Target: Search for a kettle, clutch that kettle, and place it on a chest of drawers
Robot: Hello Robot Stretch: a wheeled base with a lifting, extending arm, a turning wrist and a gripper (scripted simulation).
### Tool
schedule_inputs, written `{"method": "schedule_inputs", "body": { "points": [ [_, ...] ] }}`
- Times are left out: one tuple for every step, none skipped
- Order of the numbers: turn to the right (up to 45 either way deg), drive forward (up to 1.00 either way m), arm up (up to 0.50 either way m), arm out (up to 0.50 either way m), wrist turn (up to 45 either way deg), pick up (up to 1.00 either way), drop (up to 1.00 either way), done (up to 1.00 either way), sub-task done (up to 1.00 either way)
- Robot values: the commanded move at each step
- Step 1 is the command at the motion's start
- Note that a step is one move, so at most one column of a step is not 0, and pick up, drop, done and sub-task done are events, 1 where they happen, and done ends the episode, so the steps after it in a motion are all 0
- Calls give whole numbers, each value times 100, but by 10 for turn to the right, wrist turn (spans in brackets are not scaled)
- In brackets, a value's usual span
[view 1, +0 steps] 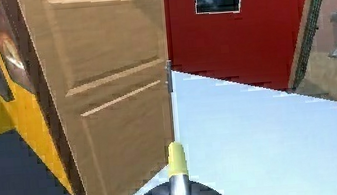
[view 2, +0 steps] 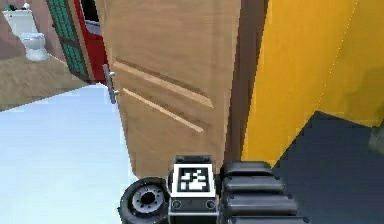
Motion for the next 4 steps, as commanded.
{"method": "schedule_inputs", "body": {
  "points": [
    [0, 20, 0, 0, 0, 0, 0, 0, 0],
    [420, 0, 0, 0, 0, 0, 0, 0, 0],
    [0, 100, 0, 0, 0, 0, 0, 0, 0],
    [0, 50, 0, 0, 0, 0, 0, 0, 0]
  ]
}}
